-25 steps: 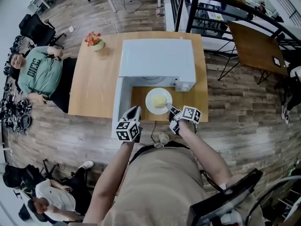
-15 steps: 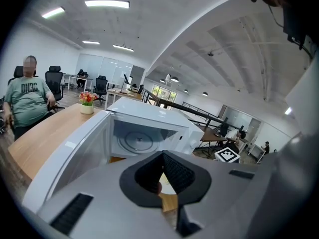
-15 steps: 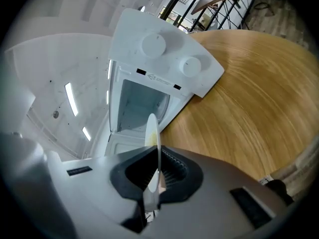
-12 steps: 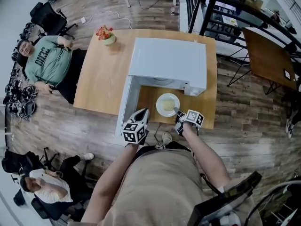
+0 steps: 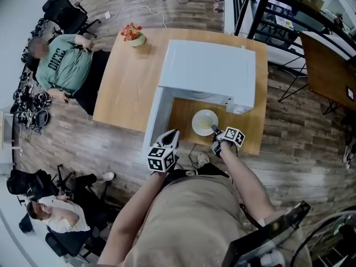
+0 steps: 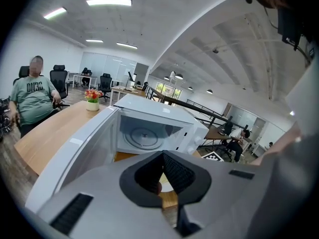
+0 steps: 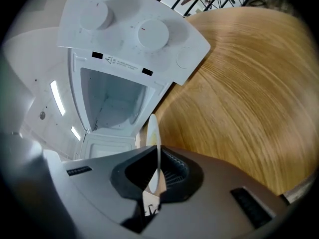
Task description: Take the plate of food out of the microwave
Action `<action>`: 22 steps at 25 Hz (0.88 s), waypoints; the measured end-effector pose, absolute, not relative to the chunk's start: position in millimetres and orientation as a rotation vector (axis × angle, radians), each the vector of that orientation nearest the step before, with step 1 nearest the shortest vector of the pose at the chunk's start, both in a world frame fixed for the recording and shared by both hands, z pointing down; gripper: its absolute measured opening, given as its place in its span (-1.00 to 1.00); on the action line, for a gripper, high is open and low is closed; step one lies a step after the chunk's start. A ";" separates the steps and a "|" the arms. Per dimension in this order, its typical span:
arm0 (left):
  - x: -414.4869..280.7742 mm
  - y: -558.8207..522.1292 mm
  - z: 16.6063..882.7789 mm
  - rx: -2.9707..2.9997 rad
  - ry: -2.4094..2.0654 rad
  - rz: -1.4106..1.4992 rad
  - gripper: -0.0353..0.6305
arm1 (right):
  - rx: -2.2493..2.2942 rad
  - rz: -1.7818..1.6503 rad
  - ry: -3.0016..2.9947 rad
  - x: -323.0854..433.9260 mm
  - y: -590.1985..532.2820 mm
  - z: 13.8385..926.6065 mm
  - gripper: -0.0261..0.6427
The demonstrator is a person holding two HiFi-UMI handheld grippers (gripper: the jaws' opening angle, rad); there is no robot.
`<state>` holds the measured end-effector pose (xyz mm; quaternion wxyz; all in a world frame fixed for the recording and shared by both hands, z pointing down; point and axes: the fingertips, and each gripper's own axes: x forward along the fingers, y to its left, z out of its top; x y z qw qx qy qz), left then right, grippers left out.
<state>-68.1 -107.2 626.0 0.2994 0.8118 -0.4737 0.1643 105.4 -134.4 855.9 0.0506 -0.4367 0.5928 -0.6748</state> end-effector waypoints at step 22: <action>-80.9 -97.2 613.6 2.140 -1.276 0.419 -0.88 | -1.760 -1.896 2.003 131.0 -136.9 879.1 -0.04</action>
